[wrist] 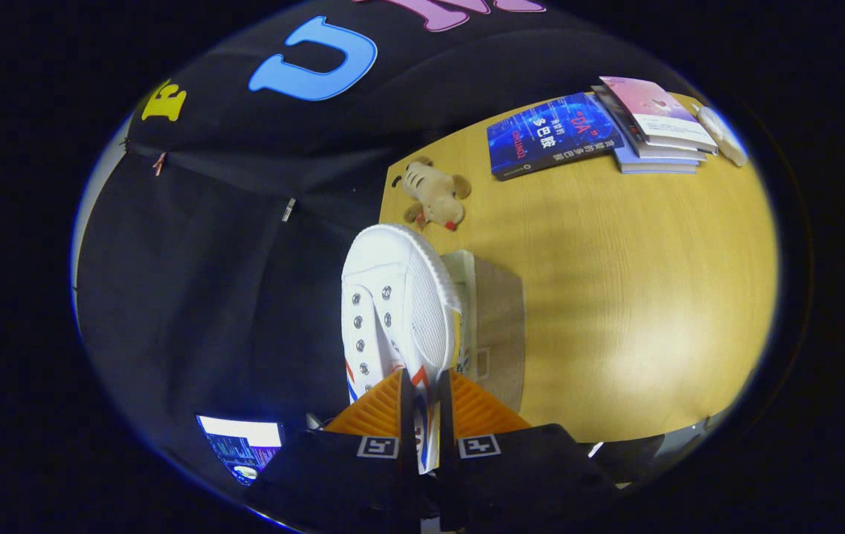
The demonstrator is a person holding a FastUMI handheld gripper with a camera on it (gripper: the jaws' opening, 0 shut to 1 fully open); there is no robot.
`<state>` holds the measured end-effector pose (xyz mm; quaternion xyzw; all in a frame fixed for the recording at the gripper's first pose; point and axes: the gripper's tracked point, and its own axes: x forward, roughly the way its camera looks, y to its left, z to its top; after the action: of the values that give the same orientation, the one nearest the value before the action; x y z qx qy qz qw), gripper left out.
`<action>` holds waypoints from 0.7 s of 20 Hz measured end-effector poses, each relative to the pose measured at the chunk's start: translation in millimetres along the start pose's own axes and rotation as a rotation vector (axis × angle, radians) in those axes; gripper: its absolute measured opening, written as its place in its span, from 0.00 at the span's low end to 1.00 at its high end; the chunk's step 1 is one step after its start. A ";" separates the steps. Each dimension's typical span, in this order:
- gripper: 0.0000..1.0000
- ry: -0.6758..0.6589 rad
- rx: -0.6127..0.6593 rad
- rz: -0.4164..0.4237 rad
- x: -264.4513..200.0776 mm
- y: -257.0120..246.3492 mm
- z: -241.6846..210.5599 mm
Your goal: Open the storage box then place both shoes into the box .Put the left shoe in first, then the right shoe, with the right side of both shoes facing outward in a uniform manner.
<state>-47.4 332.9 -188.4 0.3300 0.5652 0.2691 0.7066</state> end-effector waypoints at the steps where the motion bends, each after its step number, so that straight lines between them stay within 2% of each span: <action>1: 0.14 0.014 -0.005 -0.013 8.7 3.1 -3.4; 7: 0.14 0.071 -0.024 -0.169 43.9 -11.9 -14.8; 9: 0.16 0.098 -0.020 -0.169 52.1 -13.1 -19.0; 11: 0.30 0.103 0.008 -0.093 56.2 8.2 -14.2; 14: 0.85 0.070 -0.009 -0.088 58.2 6.0 -5.5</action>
<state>-40.2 381.4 -220.7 0.2918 0.6023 0.2516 0.6992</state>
